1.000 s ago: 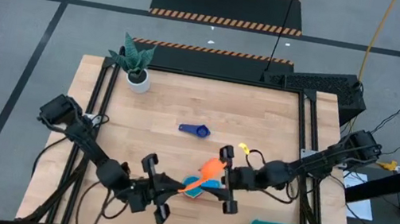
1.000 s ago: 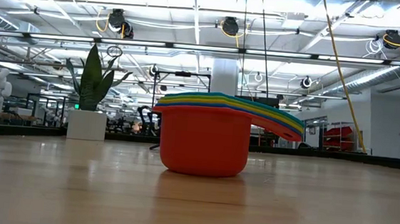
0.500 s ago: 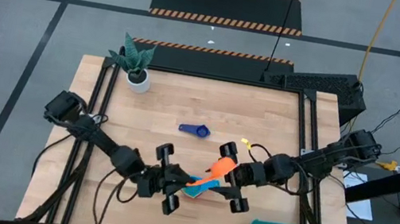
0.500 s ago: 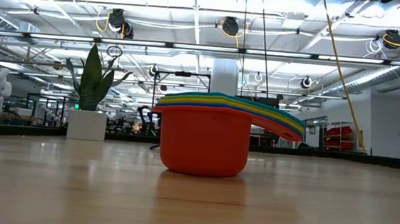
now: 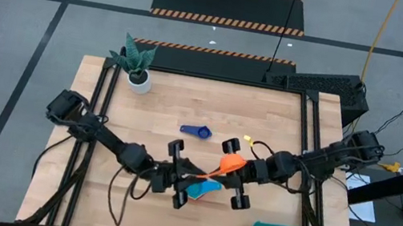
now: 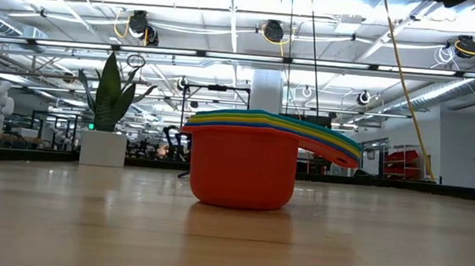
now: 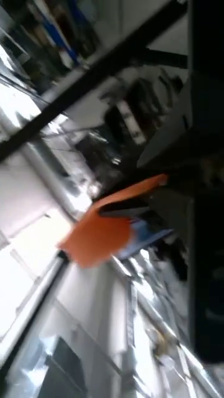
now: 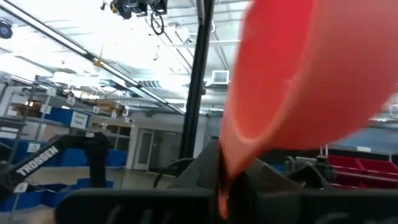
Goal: Nest measuring cups in basket
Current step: Stack the orange measuring cup on top of the light blue measuring cup
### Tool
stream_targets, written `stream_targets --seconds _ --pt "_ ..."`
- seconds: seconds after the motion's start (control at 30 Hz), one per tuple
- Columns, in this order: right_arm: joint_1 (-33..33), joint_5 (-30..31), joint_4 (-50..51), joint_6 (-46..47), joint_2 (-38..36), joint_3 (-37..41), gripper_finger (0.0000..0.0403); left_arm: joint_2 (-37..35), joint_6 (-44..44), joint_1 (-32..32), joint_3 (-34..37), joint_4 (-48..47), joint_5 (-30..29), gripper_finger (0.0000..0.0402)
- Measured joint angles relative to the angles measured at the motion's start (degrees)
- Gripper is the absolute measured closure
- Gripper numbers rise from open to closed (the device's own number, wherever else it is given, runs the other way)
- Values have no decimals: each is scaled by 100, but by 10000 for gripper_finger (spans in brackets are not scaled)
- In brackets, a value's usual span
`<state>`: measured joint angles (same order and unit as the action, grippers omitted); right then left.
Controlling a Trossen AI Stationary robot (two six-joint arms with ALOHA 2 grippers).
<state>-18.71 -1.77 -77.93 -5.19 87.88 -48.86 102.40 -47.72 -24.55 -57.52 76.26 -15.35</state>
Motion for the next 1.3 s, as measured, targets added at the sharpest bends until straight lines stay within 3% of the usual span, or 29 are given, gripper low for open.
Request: stream_targets --seconds 0.2,0.33,0.57,0.73,0.87,1.1,1.3 --pt "-1 5 422 -2 -256 0 398 -46 -110 -199 0 -88 -1646 260" --pt "-1 47 1639 2 -836 0 400 -645 24 -468 2 -1172 -2227 217" --pt "41 461 4442 753 -1779 0 401 -2179 2280 -524 2 -4119 -2427 198" --pt "80 473 5900 1397 -1787 0 402 -2607 3735 -277 2 -5263 -3001 198" --pt "74 481 6373 1712 -1399 0 402 -2580 4551 -178 2 -5860 -2956 207" --pt "63 456 6177 2197 -601 0 402 -2348 5184 -217 -7 -5836 -2256 217" --pt "-31 458 5948 2707 -250 0 403 -2067 5681 -248 -8 -5946 -2195 217"
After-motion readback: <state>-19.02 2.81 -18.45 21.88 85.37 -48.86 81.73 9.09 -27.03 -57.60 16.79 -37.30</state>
